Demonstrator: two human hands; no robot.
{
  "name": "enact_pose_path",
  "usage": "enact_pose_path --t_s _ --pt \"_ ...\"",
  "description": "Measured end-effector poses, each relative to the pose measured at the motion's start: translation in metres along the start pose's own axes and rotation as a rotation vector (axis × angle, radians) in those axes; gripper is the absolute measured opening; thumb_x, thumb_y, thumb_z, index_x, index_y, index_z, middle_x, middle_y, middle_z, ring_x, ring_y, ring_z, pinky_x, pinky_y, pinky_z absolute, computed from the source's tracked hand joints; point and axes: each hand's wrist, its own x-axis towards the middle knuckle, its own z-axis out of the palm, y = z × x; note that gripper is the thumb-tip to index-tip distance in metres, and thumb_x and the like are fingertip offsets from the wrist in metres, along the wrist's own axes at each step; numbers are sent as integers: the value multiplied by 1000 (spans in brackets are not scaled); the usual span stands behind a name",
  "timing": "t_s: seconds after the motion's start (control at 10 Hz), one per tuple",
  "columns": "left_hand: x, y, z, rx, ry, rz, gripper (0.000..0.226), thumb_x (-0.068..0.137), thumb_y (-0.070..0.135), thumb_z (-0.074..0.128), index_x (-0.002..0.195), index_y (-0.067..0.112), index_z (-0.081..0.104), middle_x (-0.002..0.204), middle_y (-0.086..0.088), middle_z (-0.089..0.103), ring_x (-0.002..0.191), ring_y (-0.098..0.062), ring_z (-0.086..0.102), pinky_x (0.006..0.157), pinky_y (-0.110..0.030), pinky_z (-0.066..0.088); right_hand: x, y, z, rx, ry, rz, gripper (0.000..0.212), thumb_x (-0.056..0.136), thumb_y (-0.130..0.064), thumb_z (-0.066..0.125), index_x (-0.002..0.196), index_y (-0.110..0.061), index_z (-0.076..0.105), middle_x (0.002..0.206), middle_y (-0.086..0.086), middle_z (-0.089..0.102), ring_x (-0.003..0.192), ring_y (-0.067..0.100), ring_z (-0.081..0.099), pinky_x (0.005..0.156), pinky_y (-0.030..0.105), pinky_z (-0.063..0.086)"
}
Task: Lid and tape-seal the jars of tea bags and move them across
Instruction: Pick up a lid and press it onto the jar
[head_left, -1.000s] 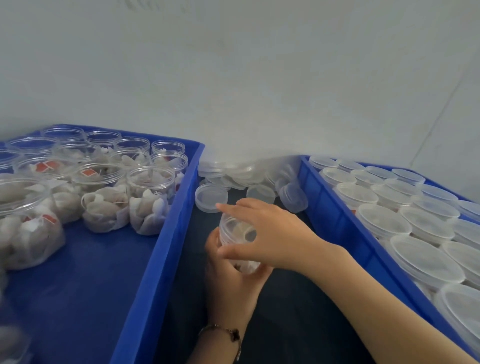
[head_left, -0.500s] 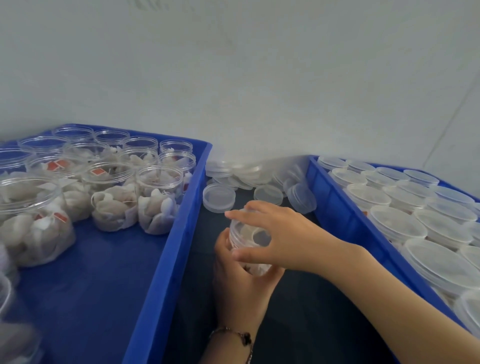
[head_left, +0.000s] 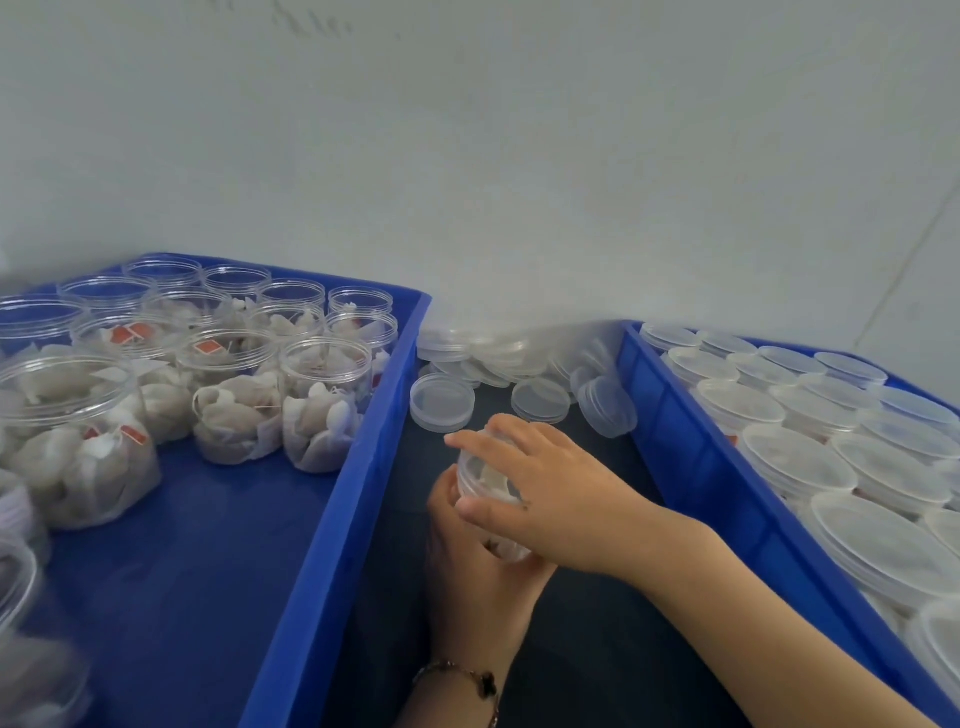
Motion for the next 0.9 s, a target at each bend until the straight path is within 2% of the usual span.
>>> enact_pose_path --t_s 0.1,0.2,0.3,0.4,0.5,0.6,0.7,0.8,0.9 --pt "1 3 2 -35 12 -10 87 57 2 84 120 40 36 112 24 55 98 16 53 80 1 38 1 1 0 9 -21 9 61 87 -68 33 142 -55 11 156 -14 12 140 16 14 111 33 15" --pt "-1 -6 -3 -7 35 7 87 58 0 83 121 37 35 111 23 55 93 19 51 76 2 37 3 2 -1 23 -23 12 61 87 -68 35 142 -55 13 157 -15 10 143 14 10 113 34 13" --pt "-6 6 6 -29 -142 55 91 58 3 85 131 26 36 129 7 53 111 9 49 86 -3 38 4 2 0 16 -16 -3 59 87 -66 36 142 -53 17 156 -14 14 142 14 12 112 33 14" --pt "7 24 12 237 -193 -290 91 68 23 77 142 1 29 143 -28 30 134 -35 29 104 -36 36 4 3 -2 31 -34 -24 58 89 -63 39 142 -52 20 156 -13 15 141 15 11 111 32 14" --pt "4 4 5 0 -203 -42 94 54 22 89 136 11 45 129 -4 57 116 -11 55 88 -10 44 2 4 -9 175 -59 -48 58 89 -55 52 141 -52 26 154 -16 18 140 8 10 106 27 14" --pt "2 -2 -20 -82 -214 56 101 48 33 88 135 39 38 121 24 57 110 9 54 87 -15 49 -2 7 -27 351 -138 -91 63 83 -35 69 136 -51 39 140 -28 33 126 -7 30 94 12 25" --pt "7 4 -13 -164 -280 53 99 48 43 84 133 48 34 121 30 52 114 11 50 89 -16 47 -6 13 -63 483 -63 -124 67 73 -33 78 126 -60 45 129 -43 34 108 -32 29 86 0 27" --pt "4 3 -17 -189 -270 19 100 49 41 85 131 51 29 122 34 46 115 15 44 91 -14 43 -10 16 -85 354 55 -142 66 73 -40 77 123 -65 42 139 -33 31 114 -30 25 94 1 17" --pt "2 3 -14 -198 -265 7 100 48 48 82 134 50 30 127 25 50 118 6 49 96 -30 49 -10 14 -67 90 -108 -130 69 76 -47 71 131 -63 33 147 -23 28 126 -13 22 95 2 15"
